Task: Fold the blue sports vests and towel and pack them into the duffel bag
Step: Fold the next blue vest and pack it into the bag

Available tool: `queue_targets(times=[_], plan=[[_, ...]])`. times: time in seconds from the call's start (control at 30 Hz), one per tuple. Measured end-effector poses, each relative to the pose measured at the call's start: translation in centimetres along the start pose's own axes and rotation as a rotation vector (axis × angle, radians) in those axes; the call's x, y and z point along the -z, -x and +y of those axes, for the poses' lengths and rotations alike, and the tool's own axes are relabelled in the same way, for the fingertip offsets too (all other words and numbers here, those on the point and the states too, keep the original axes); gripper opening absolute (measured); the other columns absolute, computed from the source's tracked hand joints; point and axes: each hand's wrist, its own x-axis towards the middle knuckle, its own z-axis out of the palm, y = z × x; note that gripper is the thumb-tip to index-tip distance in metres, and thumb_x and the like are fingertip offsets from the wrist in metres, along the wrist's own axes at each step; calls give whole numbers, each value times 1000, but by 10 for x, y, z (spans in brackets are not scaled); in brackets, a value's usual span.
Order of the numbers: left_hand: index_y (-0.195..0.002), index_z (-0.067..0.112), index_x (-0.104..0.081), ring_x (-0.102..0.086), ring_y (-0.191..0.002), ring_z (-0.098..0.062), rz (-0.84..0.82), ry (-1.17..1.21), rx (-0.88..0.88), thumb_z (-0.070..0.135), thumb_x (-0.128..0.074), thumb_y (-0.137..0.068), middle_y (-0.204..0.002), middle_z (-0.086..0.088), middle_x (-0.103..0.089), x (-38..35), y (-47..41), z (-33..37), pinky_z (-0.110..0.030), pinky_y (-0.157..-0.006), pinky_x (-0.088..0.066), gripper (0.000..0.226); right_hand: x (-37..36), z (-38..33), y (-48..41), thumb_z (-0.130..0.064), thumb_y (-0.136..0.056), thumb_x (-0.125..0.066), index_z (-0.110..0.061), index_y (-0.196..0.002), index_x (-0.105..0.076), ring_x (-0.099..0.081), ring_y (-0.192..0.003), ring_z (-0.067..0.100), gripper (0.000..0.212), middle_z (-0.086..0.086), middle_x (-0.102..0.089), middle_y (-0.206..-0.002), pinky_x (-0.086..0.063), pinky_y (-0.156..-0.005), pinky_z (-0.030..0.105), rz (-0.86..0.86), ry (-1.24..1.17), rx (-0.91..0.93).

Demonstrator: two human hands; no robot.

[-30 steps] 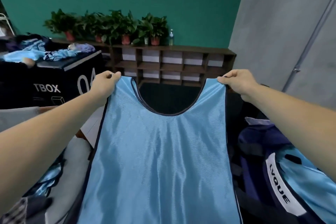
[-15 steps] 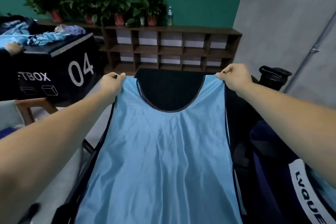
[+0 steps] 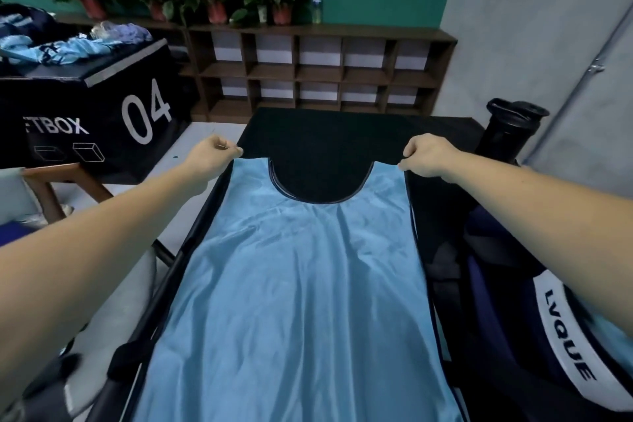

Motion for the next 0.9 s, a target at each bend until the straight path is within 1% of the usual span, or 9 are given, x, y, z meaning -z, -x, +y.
queue_targets(times=[0.1, 0.2, 0.3, 0.4, 0.5, 0.57, 0.67, 0.83, 0.9], plan=[[-111, 12, -67, -60, -90, -14, -47, -46, -23, 29, -74, -99, -110, -4, -70, 8, 32, 0, -29, -87, -44, 23, -1, 0, 21, -21, -95, -71, 0, -121, -71, -65, -118, 38, 33, 21, -68, -127, -55, -101, 48, -39, 45, 65], [-117, 15, -68, -66, -107, -20, -83, -84, -35, 28, -76, -98, -114, -5, -72, 14, 76, 1, -25, -86, -46, 24, -4, 4, 47, -31, -95, -75, -17, -114, -69, -64, -109, 24, 25, 2, -68, -118, -56, -95, 39, -84, 83, 143], [-117, 17, -68, -66, -101, -21, -141, -138, -69, 25, -74, -99, -115, -6, -73, 19, 124, 2, -24, -80, -45, 20, -8, 6, 80, -35, -94, -75, -22, -118, -68, -63, -107, 20, 28, -4, -66, -118, -54, -93, 36, -115, 83, 209], [-112, 22, -69, -69, -101, -28, -187, -158, -95, 28, -75, -98, -115, -2, -74, 23, 169, 0, -28, -79, -48, 16, -12, 8, 118, -35, -95, -76, -24, -119, -68, -63, -103, 16, 28, -7, -67, -114, -51, -87, 30, -144, 43, 264], [-107, 26, -70, -67, -86, -10, -207, -187, -151, 31, -78, -96, -109, 8, -73, 23, 211, -3, -27, -73, -49, 14, -17, 8, 158, -37, -94, -77, -27, -117, -69, -66, -104, 13, 26, -13, -68, -110, -53, -95, 31, -168, 10, 323], [-104, 28, -71, -67, -91, -4, -218, -210, -204, 28, -78, -97, -108, 10, -71, 20, 238, -4, -25, -77, -49, 11, -21, 9, 185, -37, -94, -77, -28, -118, -70, -66, -107, 12, 27, -13, -69, -113, -52, -97, 29, -161, 8, 374], [-104, 32, -70, -66, -103, 1, -258, -258, -295, 29, -78, -96, -113, 14, -69, 12, 280, -6, -21, -85, -47, 12, -27, 15, 228, -33, -96, -75, -27, -123, -70, -65, -109, 7, 28, -14, -70, -117, -48, -91, 18, -143, -29, 435], [-107, 35, -70, -63, -110, 2, -343, -285, -374, 29, -80, -95, -112, 16, -68, -14, 340, -6, -14, -79, -43, 16, -43, 39, 286, -26, -96, -74, -25, -125, -70, -62, -108, 3, 29, -16, -66, -115, -47, -91, 14, -73, -10, 547], [-107, 34, -70, -63, -109, 0, -374, -291, -424, 26, -80, -94, -111, 16, -68, -28, 360, -3, -9, -78, -41, 17, -47, 52, 304, -24, -97, -73, -25, -124, -70, -60, -103, 0, 27, -18, -63, -112, -44, -85, 10, -63, -11, 561]])
